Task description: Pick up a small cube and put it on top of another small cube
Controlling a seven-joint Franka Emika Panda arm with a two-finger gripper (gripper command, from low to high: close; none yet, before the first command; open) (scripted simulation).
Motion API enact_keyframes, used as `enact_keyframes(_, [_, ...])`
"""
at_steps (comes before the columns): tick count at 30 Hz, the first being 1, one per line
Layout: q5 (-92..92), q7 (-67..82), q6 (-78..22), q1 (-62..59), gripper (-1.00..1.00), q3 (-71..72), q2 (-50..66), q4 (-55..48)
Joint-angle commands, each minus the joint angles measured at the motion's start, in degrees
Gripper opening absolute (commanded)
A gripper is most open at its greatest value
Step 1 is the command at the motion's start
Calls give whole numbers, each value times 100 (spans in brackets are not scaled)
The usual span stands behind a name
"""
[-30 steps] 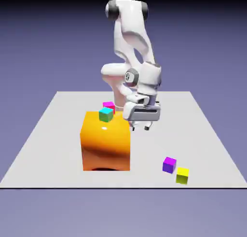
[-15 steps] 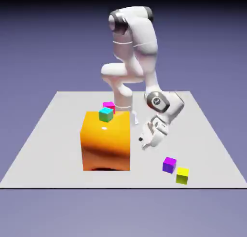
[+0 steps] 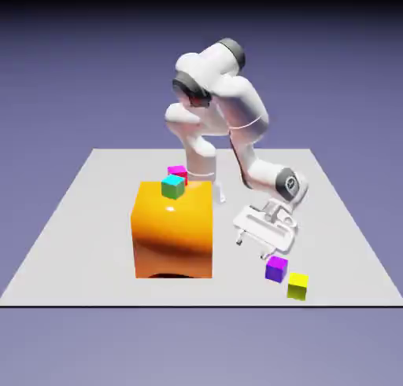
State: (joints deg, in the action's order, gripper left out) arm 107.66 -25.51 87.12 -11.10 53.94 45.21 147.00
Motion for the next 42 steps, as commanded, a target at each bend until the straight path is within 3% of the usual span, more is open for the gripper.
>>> enact_keyframes(1, [249, 55, -235, -41, 0, 124, 201, -38])
enact_keyframes(10, [1773, 715, -2361, -574, 0, 858, 1826, -382])
enact_keyframes(16, [2598, 866, -1855, -668, 0, 208, 1952, -811])
enact_keyframes(17, [2598, 866, -1855, -668, -100, 208, 1952, -811])
enact_keyframes(22, [1837, 746, -2482, -522, -100, 912, 1900, -512])
enact_keyframes(42, [-452, 671, -3606, 1202, -100, 1039, 2582, -4665])
